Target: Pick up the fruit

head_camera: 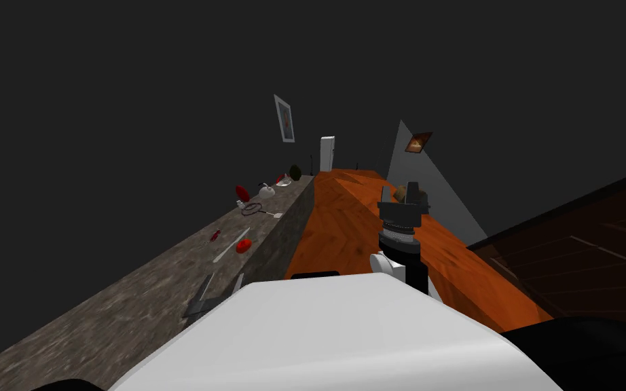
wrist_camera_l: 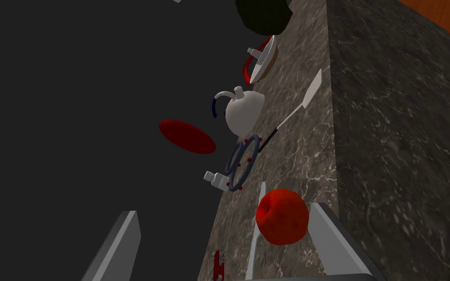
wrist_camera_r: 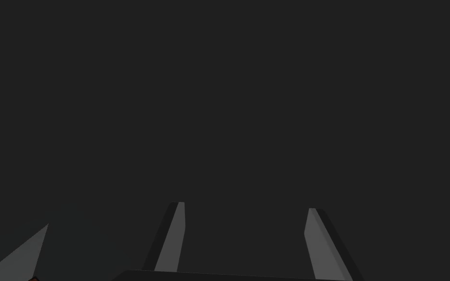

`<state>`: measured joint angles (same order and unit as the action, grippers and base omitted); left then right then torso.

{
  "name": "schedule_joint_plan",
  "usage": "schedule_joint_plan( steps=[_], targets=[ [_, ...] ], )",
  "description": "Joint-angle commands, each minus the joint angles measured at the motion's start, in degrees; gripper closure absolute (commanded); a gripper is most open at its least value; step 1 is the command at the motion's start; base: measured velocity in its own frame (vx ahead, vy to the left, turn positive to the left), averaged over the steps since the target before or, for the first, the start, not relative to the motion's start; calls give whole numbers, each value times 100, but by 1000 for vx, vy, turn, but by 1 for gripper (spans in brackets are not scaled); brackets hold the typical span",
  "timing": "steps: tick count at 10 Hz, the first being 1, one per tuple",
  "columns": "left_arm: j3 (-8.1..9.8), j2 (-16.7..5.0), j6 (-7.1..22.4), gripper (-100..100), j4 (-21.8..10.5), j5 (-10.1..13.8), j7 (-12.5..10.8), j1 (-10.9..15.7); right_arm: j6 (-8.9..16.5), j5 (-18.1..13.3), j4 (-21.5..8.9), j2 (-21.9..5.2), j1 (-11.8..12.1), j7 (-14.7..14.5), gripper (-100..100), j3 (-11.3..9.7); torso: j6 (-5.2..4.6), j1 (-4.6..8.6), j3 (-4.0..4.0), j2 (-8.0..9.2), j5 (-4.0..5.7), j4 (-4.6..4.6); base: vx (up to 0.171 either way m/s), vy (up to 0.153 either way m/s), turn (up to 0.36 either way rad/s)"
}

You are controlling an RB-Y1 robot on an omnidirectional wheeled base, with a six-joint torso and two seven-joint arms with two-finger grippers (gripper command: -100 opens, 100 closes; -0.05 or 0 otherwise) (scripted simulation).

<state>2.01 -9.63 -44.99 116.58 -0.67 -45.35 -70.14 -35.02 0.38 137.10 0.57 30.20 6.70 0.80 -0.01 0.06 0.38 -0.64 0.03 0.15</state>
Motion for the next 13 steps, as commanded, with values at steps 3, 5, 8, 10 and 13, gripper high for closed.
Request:
schedule_joint_plan(
  steps=[3, 5, 8, 10, 13],
  targets=[
    [43, -7, -54, -100, -305, 122, -422, -541, 0, 0, 0, 0, 0, 0, 0, 0, 0, -4, 0, 0, -1, 0, 183, 11, -171],
    [64, -24, -51, -100, -458, 190, -607, -788, 0, 0, 0, 0, 0, 0, 0, 0, 1, -9, 2, -4, -2, 0, 197, 49, -145],
    [94, -73, -31, -100, -670, 278, -841, -1107, 0, 0, 0, 0, 0, 0, 0, 1, 0, -20, -6, 9, -5, -3, 157, 68, -136],
    [115, -160, 3, -100, -863, 340, -1026, -1364, 0, 0, 0, -1, 0, 0, 0, 1, 0, -22, 0, 0, -5, 0, 190, 94, -170],
    [91, -310, 104, -100, -1138, 361, -1190, -1605, 0, 0, 0, 0, 0, 0, 0, 1, 2, -25, -6, 12, -7, -2, 130, 86, -92]
  ],
)
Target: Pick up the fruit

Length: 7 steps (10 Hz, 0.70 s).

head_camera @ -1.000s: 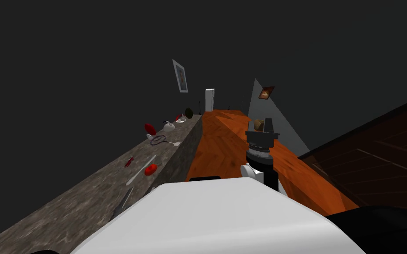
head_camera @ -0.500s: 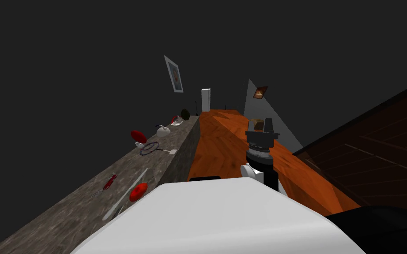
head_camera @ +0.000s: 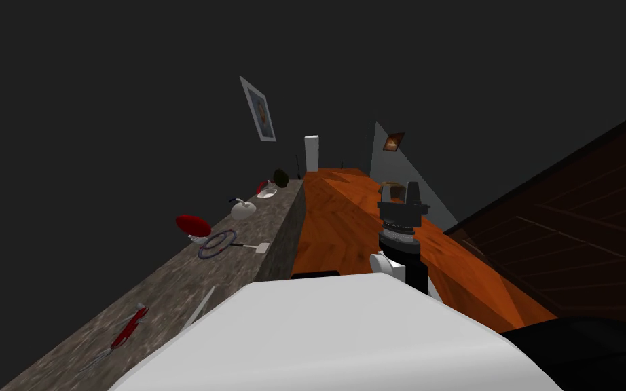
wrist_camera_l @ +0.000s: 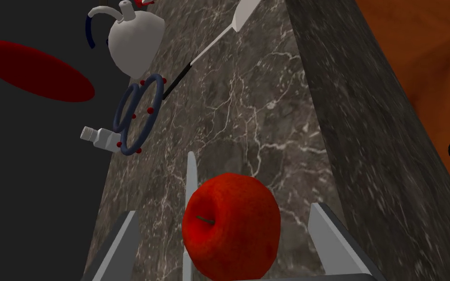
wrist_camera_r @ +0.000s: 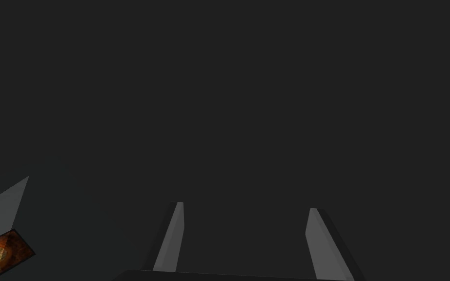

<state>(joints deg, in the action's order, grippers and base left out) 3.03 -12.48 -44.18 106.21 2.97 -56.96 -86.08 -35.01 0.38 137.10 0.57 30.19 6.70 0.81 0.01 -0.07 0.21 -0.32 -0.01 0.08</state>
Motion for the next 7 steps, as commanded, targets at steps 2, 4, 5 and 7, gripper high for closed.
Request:
schedule_joint_plan(
  steps=[2, 4, 5, 7],
  targets=[
    [2, -8, 9, 0, -7, 2, -15, -9, 0, 0, 0, 0, 0, 0, 0, 0, 0, 14, -10, 17, 3, -5, 17, 15, -5],
    [2, -8, 9, 100, -6, 2, -14, -7, 0, 0, 0, 1, -1, 0, 0, -1, 1, 26, -20, 33, 6, -9, 0, 0, 0],
    [-1, -8, 10, 100, -8, 1, -14, -8, 0, 0, 0, 1, -1, 0, 0, -1, 1, 27, -21, 35, 8, -9, 0, 0, 0],
    [6, -8, 3, 100, -3, 3, -14, -9, 0, 0, 0, 1, -1, 0, 0, -1, -1, 22, -21, 34, 0, -10, 0, 0, 0]
  ],
)
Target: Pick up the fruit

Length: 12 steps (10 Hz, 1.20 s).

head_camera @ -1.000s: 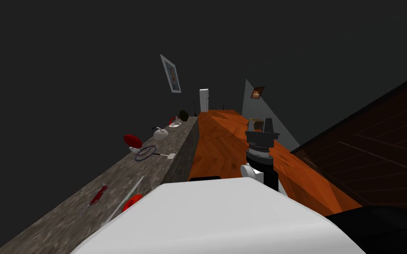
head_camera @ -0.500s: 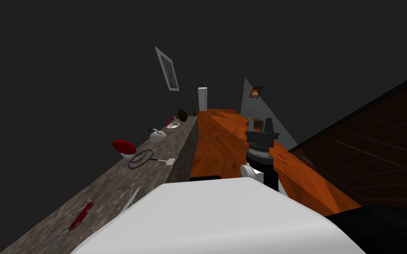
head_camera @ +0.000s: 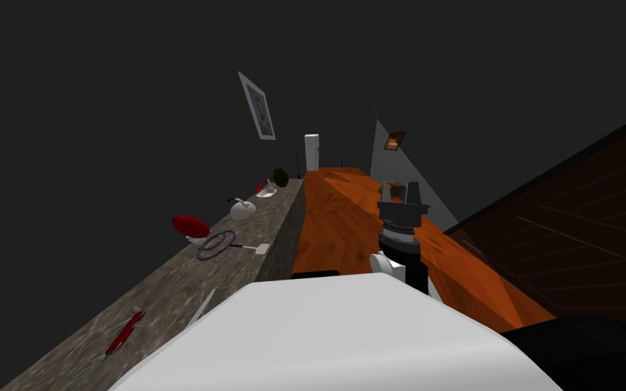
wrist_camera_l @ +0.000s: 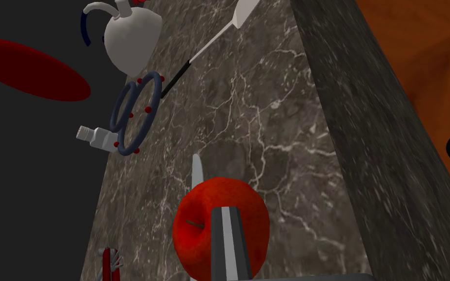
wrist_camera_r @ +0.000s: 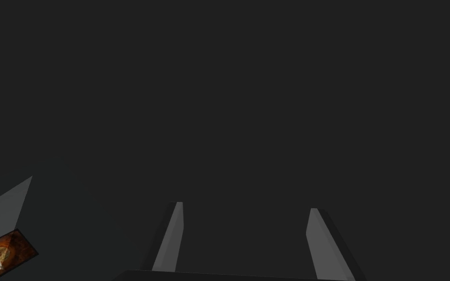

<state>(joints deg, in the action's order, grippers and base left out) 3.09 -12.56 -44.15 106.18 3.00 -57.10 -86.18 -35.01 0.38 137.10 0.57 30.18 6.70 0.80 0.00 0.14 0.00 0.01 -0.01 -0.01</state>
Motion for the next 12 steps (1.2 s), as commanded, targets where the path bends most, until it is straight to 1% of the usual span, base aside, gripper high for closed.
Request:
schedule_joint_plan(
  steps=[1, 2, 3, 5, 7, 9, 12],
  targets=[
    [0, 0, 0, 100, 0, 0, 0, 0, 0, 0, 0, 0, 0, 0, 0, 0, 0, 0, 0, 0, 0, 0, 0, 0, 0],
    [0, 0, 0, 0, 0, 0, 0, 0, 0, 0, 0, 0, 0, 0, 0, 0, 0, 0, 0, 0, 0, 0, 0, 0, 0],
    [75, 35, 158, -100, -16, 114, 41, -71, 0, 0, 0, 0, 0, 0, 0, 0, 0, 0, 0, 0, 0, 0, 30, -55, -19],
    [142, 72, 326, -100, -38, 226, 79, -150, 0, 0, 0, 1, 1, 0, 0, -1, 2, 46, 10, -18, 10, 4, 61, -146, -6],
    [215, 119, 543, -100, -70, 363, 122, -254, 0, 0, 0, 1, 1, 0, 0, -1, 2, 62, 13, -23, 15, 5, 62, -157, -11],
    [292, 171, 798, -100, -109, 518, 164, -381, 0, 0, 0, 2, 0, 0, 0, -1, 2, 69, 9, -13, 16, 4, 25, -175, -14],
    [416, 253, 1223, -100, -180, 772, 222, -595, 0, 0, 0, 1, 1, 0, 0, -1, 2, 61, 14, -24, 15, 6, 64, -157, -13]
  ],
)
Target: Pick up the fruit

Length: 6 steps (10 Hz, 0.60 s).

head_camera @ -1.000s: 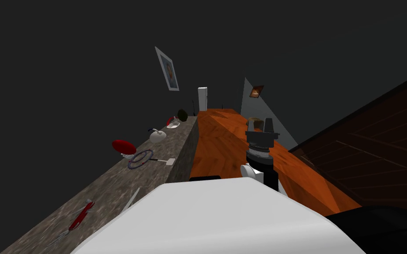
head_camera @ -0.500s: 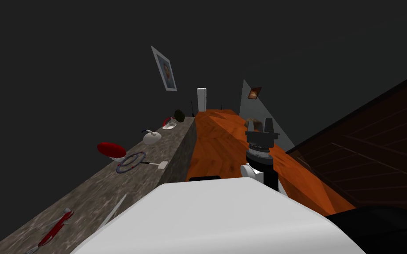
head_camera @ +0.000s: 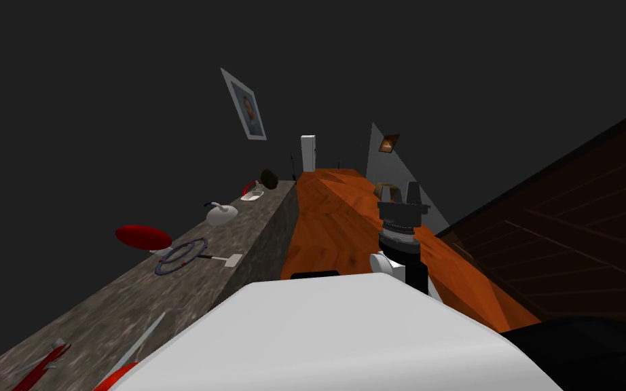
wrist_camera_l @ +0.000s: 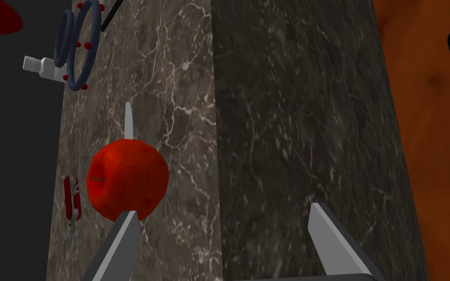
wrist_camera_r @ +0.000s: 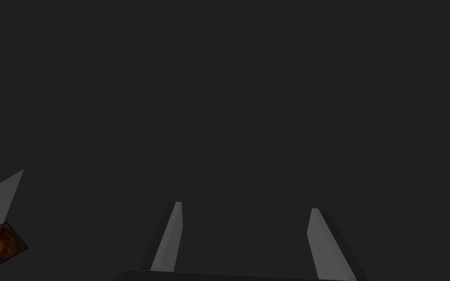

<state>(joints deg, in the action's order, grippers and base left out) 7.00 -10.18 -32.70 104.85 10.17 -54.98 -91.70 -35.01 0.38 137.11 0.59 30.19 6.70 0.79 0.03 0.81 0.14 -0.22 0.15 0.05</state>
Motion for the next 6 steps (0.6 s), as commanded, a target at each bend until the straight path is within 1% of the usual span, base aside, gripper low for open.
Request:
schedule_joint_plan(
  steps=[1, 4, 6],
  targets=[
    [71, 43, 225, -100, -76, 143, 28, -115, 0, 0, 0, 0, 0, 0, 0, 0, 0, 0, 0, 0, 0, 0, 56, -168, -5],
    [220, 115, 676, -100, -176, 413, 73, -320, 0, 0, 0, 0, 0, 0, 0, 0, 0, -1, -2, 3, 0, -1, 59, -166, -4],
    [329, 152, 970, -100, -260, 589, 93, -440, 0, 0, 0, 0, 0, 0, 0, 0, 0, -1, 7, -13, 0, 2, 111, -157, 8]
  ],
)
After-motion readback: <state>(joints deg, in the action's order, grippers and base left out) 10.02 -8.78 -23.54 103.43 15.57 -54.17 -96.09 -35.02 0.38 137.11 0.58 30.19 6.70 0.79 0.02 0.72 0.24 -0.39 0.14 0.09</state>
